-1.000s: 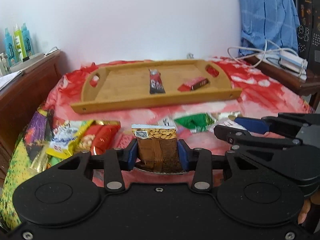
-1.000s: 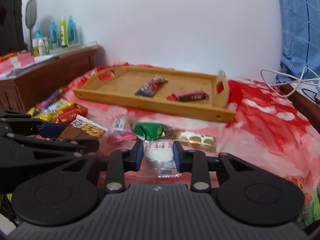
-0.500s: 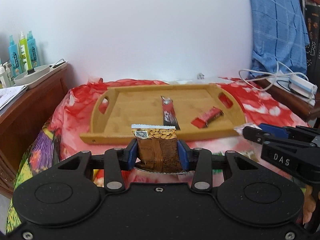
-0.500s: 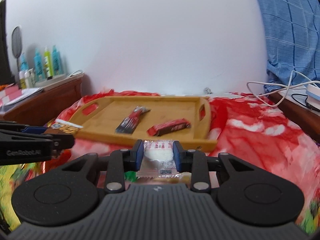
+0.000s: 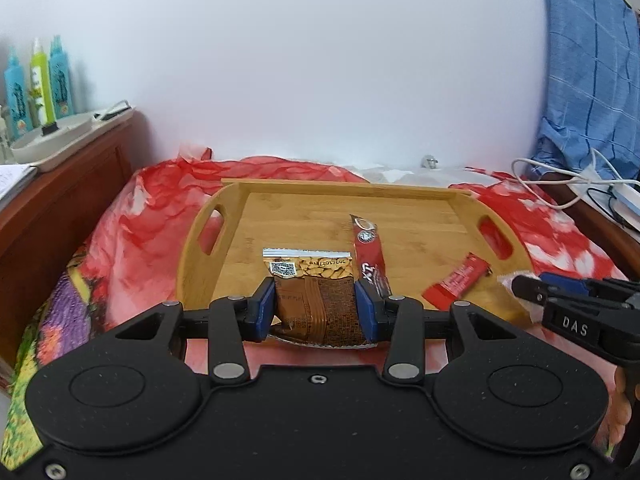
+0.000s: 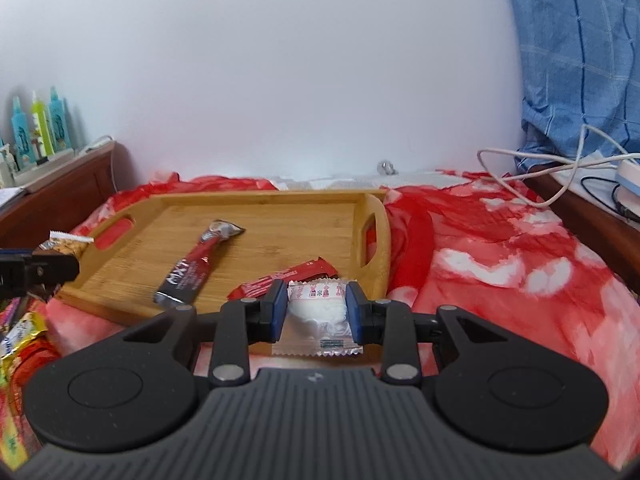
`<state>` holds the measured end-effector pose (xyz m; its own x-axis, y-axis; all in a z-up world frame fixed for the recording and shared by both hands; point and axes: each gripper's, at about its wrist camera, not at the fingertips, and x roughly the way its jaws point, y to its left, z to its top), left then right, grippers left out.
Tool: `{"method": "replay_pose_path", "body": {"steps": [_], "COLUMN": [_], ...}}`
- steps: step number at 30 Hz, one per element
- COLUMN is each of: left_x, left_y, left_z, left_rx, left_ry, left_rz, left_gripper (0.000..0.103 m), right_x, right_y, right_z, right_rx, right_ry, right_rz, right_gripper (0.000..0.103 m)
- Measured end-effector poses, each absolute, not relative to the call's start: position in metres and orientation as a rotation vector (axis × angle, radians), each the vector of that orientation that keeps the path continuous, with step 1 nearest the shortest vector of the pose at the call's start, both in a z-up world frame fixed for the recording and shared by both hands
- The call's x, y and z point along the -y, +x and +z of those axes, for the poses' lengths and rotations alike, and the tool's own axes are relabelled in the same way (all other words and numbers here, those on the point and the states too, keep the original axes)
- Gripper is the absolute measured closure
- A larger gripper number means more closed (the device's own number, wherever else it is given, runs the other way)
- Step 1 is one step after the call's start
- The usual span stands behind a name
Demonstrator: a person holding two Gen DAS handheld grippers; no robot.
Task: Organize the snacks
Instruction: 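Carry the almond packet with the left tool while the right tool carries the candy packet onto the tray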
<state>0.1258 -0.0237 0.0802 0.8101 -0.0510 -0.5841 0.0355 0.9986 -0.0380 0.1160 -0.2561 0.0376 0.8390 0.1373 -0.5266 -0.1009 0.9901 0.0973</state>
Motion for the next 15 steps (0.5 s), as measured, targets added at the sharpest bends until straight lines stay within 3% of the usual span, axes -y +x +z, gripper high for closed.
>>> {"method": "replay_pose_path", "body": {"steps": [15], "left_x": [0.016], "left_y": [0.201], "left_z": [0.038], "left_rx": [-0.674], "left_ry": [-0.017], "left_rz": [-0.025], "left_gripper": [0.063], "right_x": [0.242], "right_y": [0.167], "right_z": [0.018], "right_rx": [-0.641], "right_ry": [0.068], "right_rz": [0.178], "right_gripper": [0.067]}}
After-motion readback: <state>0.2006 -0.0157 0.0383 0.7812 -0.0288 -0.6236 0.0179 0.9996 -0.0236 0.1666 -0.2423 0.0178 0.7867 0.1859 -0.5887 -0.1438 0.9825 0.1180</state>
